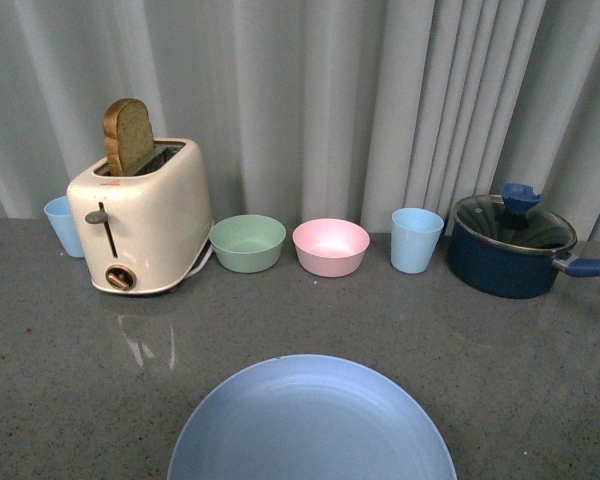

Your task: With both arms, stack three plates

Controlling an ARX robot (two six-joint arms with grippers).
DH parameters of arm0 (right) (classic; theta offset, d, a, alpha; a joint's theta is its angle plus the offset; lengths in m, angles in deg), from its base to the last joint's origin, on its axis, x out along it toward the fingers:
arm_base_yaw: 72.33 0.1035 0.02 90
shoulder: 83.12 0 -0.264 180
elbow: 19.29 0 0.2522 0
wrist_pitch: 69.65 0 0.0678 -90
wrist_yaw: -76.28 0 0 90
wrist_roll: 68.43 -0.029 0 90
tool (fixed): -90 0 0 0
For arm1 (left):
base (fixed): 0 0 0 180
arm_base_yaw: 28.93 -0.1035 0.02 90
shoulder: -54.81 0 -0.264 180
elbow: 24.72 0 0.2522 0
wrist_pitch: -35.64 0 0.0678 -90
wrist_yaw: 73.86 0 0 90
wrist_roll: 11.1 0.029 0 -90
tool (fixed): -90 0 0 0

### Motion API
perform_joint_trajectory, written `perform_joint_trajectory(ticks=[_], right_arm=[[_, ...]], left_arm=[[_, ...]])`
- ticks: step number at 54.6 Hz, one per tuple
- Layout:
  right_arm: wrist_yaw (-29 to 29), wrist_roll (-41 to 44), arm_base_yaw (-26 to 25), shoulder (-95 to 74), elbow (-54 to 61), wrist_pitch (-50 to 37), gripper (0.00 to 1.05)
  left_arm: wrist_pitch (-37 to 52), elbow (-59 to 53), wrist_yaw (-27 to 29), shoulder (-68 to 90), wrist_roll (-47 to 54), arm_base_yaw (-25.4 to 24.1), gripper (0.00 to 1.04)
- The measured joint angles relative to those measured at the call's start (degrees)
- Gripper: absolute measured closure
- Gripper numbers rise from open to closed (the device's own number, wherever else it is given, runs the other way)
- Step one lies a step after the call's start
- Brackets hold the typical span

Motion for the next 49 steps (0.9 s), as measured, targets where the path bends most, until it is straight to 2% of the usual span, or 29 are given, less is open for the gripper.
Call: perform_joint_trajectory(ticks=[28,49], right_arm=[[0.0,0.0,0.0,0.0,0.0,0.0,0.07],[0.0,0.0,0.0,0.0,0.0,0.0,0.07]], left_arm=[[0.0,0.0,0.0,0.0,0.0,0.0,0.07],[0.0,0.0,0.0,0.0,0.0,0.0,0.07]])
